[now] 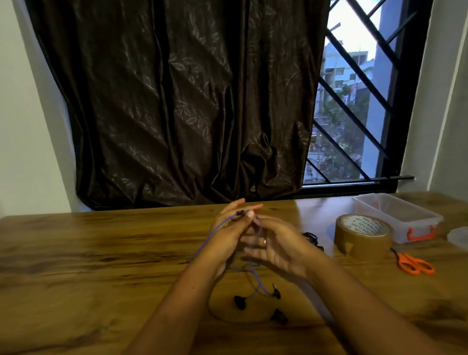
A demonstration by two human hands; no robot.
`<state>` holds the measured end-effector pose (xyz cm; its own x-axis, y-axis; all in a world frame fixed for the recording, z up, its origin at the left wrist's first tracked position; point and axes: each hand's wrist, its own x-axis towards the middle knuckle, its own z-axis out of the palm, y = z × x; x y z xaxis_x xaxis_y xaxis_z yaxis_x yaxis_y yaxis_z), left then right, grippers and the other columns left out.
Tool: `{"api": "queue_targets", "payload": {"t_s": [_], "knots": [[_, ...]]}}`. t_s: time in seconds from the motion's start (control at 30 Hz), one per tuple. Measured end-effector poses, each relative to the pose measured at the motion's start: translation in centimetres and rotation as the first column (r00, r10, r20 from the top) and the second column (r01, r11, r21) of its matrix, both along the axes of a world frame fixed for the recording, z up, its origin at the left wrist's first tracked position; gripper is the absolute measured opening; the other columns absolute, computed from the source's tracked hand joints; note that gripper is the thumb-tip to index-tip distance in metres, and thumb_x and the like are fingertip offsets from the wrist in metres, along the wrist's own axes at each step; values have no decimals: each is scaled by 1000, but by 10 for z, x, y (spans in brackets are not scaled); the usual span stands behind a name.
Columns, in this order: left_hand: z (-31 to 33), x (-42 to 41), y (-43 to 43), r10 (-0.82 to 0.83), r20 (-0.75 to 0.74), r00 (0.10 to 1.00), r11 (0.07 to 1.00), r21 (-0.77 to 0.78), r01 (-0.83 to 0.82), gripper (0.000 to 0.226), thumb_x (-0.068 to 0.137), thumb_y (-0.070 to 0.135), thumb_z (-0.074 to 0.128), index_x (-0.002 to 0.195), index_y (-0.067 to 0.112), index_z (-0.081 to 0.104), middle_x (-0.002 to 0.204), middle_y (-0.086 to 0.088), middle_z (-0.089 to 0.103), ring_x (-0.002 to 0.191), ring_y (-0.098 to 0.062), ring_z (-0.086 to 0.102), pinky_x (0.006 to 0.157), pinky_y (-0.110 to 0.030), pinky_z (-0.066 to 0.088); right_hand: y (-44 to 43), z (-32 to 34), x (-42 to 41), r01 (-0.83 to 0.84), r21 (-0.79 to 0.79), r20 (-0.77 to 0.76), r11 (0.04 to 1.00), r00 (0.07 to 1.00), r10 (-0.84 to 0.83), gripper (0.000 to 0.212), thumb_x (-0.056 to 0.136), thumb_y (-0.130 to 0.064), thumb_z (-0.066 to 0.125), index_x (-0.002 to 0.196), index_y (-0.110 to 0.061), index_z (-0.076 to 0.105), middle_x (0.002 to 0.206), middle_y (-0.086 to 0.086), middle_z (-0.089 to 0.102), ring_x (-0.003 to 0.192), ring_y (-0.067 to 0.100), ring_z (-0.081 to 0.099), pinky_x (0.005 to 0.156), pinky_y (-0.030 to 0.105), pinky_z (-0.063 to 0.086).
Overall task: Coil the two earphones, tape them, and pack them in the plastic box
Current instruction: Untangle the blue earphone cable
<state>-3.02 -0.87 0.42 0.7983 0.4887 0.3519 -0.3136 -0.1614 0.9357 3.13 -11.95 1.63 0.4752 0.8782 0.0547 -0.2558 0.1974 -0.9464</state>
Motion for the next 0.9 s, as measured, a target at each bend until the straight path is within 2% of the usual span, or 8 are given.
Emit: {"api": "queue_targets", "payload": {"t_s": [0.13, 0.17, 0.3, 0.43, 0.67, 0.77, 0.87, 0.9], "knots": [[6, -5, -1, -12, -20, 1000, 990, -143, 9, 20, 94, 19, 52, 103, 12, 68, 67, 5, 67, 54, -2, 60, 46, -16, 47, 4, 1, -7, -20, 35, 62, 999, 998, 18, 32, 96, -44, 38, 106, -19, 57, 72, 7, 68, 59, 16, 67, 63, 28, 55], [6, -7, -1, 12, -25, 1000, 988, -153, -15, 18, 95, 19, 51, 97, 15, 68, 58, 7, 65, 52, -3, 59, 45, -17, 46, 5, 0, -8, -9, 47, 61, 999, 998, 6, 31, 95, -46, 38, 110, -23, 53, 73, 7, 67, 55, 17, 66, 59, 28, 55], [6, -7, 3, 20, 12, 1000, 994, -110, -19, 22, 95, 23, 49, 98, 23, 71, 91, 3, 71, 88, -10, 63, 74, -25, 46, 2, 0, -5, -98, -79, 0, 992, 995, 99, 55, 89, -62, 32, 111, -18, 57, 67, 8, 64, 45, 15, 59, 56, 30, 56], [4, -7, 13, 162, 30, 986, 958, -246, -149, 26, 97, 21, 43, 88, 24, 68, 85, 8, 63, 68, -1, 59, 62, -25, 37, -5, 1, -5, -331, -278, 81, 902, 928, 365, 85, 83, -75, 20, 87, -6, 69, 56, 2, 53, 45, 10, 49, 55, 24, 49], [2, -16, 50, 374, -16, 927, 657, -701, -277, 31, 100, 8, 24, 76, 13, 43, 76, -5, 56, 65, -18, 55, 50, -25, 51, -12, 17, 13, -181, 128, -16, 975, 983, 185, 67, 86, -54, 32, 51, -6, 64, 70, 8, 63, 71, 20, 59, 68, 28, 43], [3, -18, 59, 422, 34, 906, 516, -831, -209, 36, 101, 4, 16, 72, 8, 38, 72, -10, 49, 66, -22, 56, 52, -29, 56, -20, 21, 19, -56, 219, -136, 974, 987, 88, 61, 88, -49, 36, 59, -5, 68, 50, 7, 56, 50, 19, 58, 75, 34, 42], [6, -21, 60, 478, 118, 870, 439, -890, -120, 36, 100, 2, 17, 71, 9, 37, 71, -10, 46, 68, -25, 58, 77, -38, 55, -29, 20, 25, -17, 168, -168, 986, 985, 45, 40, 83, -34, 45, 65, -8, 69, 40, 1, 42, 29, 10, 36, 54, 25, 48], [7, -21, 62, 487, 145, 861, 429, -899, -91, 36, 100, 2, 18, 70, 10, 37, 70, -9, 45, 65, -24, 57, 73, -35, 56, -33, 21, 27, -52, 110, -127, 993, 990, 66, 34, 80, -29, 47, 66, -8, 69, 39, 0, 41, 26, 8, 32, 47, 21, 47]]}}
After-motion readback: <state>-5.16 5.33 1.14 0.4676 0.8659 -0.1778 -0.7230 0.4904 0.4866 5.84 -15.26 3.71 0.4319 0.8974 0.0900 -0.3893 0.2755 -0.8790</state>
